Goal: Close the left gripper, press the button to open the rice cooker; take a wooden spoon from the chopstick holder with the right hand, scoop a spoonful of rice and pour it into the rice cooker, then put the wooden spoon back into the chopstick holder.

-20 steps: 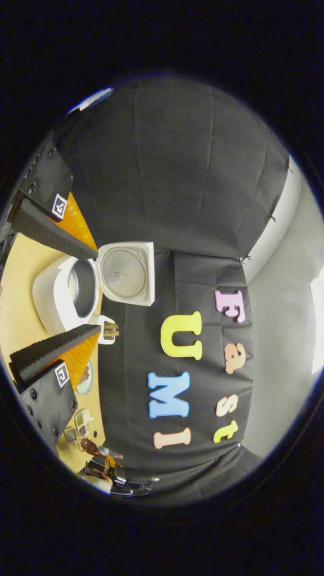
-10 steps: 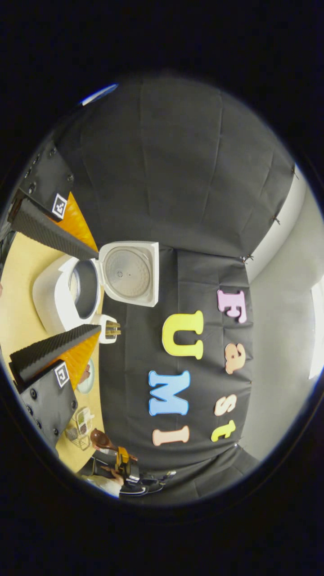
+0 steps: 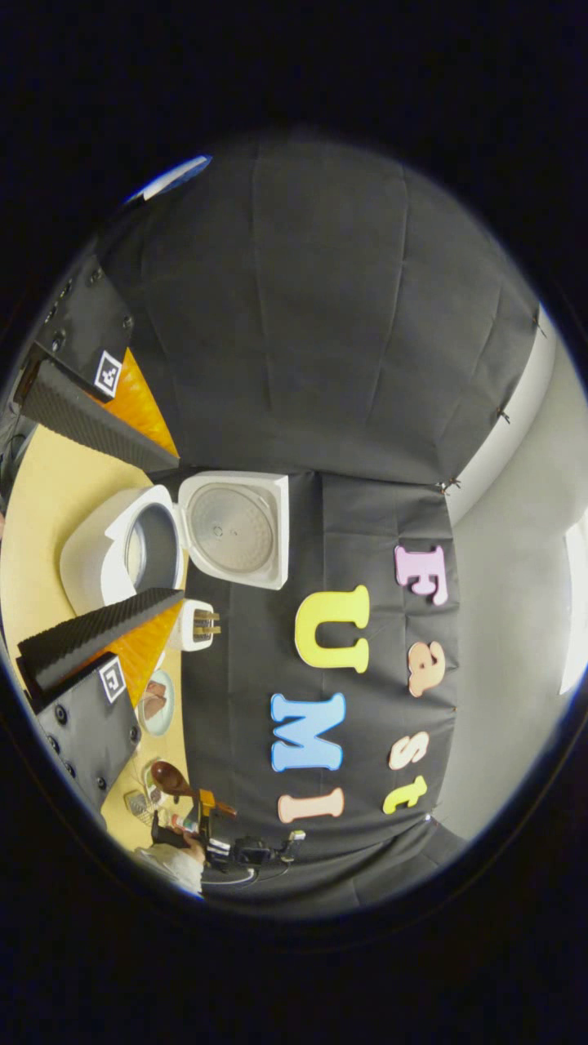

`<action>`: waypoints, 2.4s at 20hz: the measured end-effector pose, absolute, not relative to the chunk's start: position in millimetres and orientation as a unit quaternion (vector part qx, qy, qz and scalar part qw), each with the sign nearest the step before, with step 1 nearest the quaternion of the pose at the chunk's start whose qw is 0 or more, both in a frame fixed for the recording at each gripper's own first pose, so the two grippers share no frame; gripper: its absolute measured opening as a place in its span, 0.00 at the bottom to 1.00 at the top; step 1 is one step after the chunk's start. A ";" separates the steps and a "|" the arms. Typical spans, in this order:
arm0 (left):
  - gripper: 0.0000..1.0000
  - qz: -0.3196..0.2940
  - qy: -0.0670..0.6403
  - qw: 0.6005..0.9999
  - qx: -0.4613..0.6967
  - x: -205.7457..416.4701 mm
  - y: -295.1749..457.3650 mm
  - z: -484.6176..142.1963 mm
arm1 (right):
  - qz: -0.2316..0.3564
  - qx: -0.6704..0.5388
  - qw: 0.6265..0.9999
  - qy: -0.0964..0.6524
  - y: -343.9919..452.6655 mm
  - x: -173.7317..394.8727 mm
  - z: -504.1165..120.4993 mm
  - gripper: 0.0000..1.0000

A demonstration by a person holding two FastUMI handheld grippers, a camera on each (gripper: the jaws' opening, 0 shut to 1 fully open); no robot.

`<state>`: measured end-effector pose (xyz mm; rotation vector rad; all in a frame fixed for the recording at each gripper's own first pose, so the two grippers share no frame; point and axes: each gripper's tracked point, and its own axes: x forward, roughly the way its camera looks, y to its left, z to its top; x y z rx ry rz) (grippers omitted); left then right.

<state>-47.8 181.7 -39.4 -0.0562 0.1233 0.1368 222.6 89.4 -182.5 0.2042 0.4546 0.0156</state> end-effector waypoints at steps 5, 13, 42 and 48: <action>0.99 0.073 0.070 0.994 -0.027 -49.1 201.7 -46.3 | 0.009 0.036 0.975 0.219 114.3 225.1 -209.8 0.08; 0.99 0.076 0.086 0.993 -0.021 -55.0 216.4 -60.9 | 0.021 -0.072 0.969 0.236 155.7 220.9 -257.0 0.08; 0.99 0.048 0.079 0.995 -0.039 -57.9 202.5 -60.5 | 0.010 0.515 0.803 0.300 156.7 183.2 -230.0 0.08; 1.00 0.055 0.079 0.994 -0.050 -58.7 207.5 -64.3 | 0.076 0.553 0.780 0.283 197.3 191.1 -174.5 0.08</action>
